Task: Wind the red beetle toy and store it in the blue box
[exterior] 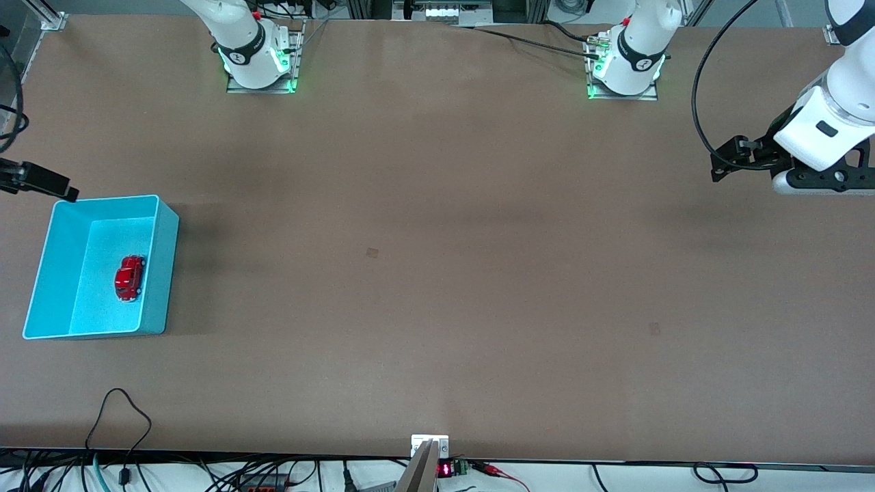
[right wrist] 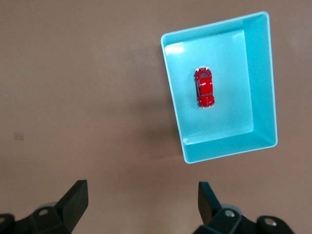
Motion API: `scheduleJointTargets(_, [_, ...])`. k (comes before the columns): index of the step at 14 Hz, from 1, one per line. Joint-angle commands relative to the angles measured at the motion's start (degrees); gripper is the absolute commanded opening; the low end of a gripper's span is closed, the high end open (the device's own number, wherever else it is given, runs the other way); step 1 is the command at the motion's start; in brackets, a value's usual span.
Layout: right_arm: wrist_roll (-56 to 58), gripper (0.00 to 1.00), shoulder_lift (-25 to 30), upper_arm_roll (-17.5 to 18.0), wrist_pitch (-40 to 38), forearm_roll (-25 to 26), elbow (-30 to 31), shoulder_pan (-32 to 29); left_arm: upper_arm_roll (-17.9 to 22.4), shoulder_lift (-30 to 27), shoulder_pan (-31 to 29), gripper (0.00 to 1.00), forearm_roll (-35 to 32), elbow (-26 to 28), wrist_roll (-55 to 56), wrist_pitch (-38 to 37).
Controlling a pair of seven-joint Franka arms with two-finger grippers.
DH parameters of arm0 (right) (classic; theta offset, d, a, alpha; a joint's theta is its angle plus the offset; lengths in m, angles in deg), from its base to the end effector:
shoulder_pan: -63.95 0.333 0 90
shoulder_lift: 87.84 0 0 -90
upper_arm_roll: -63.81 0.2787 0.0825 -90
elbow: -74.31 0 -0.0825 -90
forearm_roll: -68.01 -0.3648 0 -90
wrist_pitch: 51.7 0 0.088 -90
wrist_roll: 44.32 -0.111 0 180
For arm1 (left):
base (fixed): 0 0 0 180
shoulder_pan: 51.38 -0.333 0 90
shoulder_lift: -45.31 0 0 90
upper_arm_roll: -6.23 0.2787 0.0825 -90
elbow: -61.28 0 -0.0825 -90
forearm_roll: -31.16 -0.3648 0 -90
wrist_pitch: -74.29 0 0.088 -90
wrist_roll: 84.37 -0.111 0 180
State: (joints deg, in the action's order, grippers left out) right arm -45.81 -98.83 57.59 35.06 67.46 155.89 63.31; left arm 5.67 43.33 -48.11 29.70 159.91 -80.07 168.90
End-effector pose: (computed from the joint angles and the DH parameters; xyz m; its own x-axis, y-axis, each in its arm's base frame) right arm 0.5750 -0.0626 0.5382 0.9845 -0.1442 -0.0998 -0.1435 -0.9896 0.0137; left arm 0.5277 -0.0328 0.5401 0.9994 0.0062 -0.0336 0.0052 -0.9996 -0.0282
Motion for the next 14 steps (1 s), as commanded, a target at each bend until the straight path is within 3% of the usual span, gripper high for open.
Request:
scheduleJointTargets(1, [1.2,1.00,1.4,0.6,0.9,-0.2,2.7,-1.3,0.2,0.4,-0.1,1.00,0.4,-1.4,-1.1,-1.1])
scheduleJointTargets(4, [2.8,1.00,2.4,0.5,6.0,-0.2,6.6,-1.6,0.1,0.4,-0.1,1.00,0.4,-1.4,-1.1,-1.1])
scheduleJointTargets(7, [2.8,1.00,10.1,0.5,15.3,0.2,19.3,-1.3,0.1,0.4,-0.1,1.00,0.4,-1.4,-1.1,-1.2])
scheduleJointTargets(14, [3.1,1.00,8.8,0.5,9.0,0.1,11.1,-1.3,0.1,0.4,0.0,1.00,0.4,-1.4,-1.0,-1.1])
